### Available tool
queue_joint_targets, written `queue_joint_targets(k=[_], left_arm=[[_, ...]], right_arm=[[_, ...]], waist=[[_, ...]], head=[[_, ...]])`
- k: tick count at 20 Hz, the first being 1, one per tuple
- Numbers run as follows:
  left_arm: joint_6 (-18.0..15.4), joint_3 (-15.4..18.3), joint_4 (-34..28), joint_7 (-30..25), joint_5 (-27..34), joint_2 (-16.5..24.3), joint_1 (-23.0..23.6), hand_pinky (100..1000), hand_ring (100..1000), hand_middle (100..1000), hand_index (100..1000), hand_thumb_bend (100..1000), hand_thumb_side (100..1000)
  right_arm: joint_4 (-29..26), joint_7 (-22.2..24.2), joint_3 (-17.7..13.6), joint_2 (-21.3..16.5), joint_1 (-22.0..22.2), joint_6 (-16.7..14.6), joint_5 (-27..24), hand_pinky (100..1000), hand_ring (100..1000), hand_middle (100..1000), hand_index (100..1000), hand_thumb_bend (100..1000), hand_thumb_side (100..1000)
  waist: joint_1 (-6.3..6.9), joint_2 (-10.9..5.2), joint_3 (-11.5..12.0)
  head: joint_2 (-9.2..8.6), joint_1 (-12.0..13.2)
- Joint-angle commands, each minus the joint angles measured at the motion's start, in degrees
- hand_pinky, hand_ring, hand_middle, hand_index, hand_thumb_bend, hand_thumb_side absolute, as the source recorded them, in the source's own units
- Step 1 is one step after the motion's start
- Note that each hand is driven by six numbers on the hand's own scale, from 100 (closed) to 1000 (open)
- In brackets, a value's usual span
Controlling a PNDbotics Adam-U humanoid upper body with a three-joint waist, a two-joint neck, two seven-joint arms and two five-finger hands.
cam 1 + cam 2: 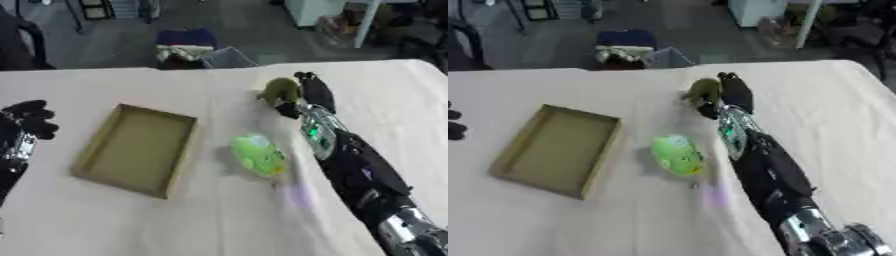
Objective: Pick up objects on the table and place them in the box.
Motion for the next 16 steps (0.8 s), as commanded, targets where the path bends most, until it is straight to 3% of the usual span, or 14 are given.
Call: queue_joint_targets(k=[1, 9, 16], left_arm=[[-0.13, -0.04, -0.57, -0.16, 0.16, 0.70, -0.68, 660, 635, 651, 802, 331, 749], [-0.12, -0.05, -0.59, -0.19, 0.18, 0.66, -0.68, 660, 634, 651, 802, 330, 750], [-0.11, -0.06, -0.58, -0.23, 0.21, 0.65, -0.65, 659, 633, 650, 802, 330, 751]], right_arm=[[-0.33, 0.97, -0.01, -0.33, -1.10, -0.41, 0.40, 801, 901, 868, 898, 100, 355], [-0.15, 7.35, 0.40, 0.04, -1.36, -2.43, 0.95, 808, 904, 871, 896, 100, 371], [-0.06, 10.02, 0.59, 0.47, -1.39, -2.75, 2.31, 810, 901, 867, 861, 100, 278]], waist=[[0.14, -0.65, 0.09], [0.11, -0.60, 0.09], [0.09, -0.53, 0.10]], head=[[-0.45, -0.21], [-0.37, -0.39], [-0.28, -0.53]])
